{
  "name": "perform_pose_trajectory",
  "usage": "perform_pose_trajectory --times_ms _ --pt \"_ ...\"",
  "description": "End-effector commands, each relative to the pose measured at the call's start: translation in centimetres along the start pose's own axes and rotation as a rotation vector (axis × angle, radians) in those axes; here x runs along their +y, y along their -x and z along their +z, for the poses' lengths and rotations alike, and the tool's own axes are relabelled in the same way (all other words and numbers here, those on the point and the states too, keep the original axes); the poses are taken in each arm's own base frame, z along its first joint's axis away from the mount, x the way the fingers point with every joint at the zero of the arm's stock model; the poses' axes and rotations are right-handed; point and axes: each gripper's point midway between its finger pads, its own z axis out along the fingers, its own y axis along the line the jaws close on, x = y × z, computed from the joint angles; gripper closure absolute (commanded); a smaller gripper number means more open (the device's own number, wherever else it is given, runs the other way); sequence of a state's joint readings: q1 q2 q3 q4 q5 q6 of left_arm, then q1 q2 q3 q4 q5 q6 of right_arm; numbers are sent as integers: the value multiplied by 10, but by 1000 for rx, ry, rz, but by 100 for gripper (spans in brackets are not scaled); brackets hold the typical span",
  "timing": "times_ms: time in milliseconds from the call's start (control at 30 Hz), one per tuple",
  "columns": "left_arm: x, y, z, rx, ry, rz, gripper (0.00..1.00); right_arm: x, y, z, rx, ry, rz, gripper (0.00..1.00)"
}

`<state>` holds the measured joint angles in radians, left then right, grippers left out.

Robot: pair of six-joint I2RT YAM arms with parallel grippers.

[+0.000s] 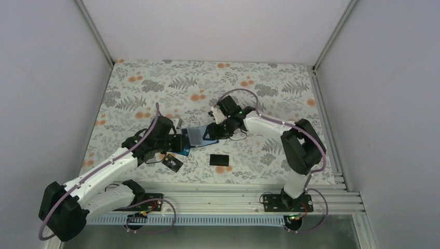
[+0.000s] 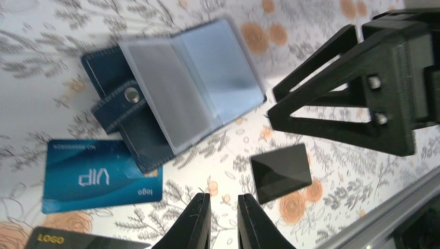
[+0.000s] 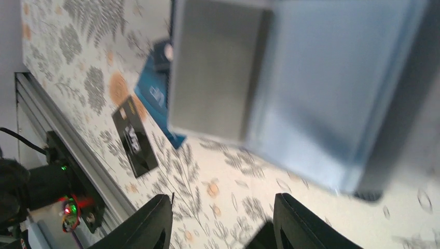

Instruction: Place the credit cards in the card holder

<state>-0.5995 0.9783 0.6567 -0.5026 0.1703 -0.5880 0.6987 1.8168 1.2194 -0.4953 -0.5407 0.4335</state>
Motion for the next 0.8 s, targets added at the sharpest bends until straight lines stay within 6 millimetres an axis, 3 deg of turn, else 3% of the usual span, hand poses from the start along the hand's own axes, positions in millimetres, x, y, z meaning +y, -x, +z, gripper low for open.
perform_pose_trajectory --times_ms 0,233,367,500,767 --pt "-7 -18 3 35 -24 13 83 -9 -17 -14 -43 -25 10 48" --pt "1 -52 7 93 17 -25 79 -24 -57 -19 -35 -32 20 47" --pt "-4 -71 12 126 9 -28 76 -33 -77 -5 13 -37 20 48" --pt "-12 -86 18 159 14 -1 69 -40 -85 10 36 -69 2 49" --pt "-19 -108 30 193 76 17 68 -54 -112 29 107 -151 -25 50"
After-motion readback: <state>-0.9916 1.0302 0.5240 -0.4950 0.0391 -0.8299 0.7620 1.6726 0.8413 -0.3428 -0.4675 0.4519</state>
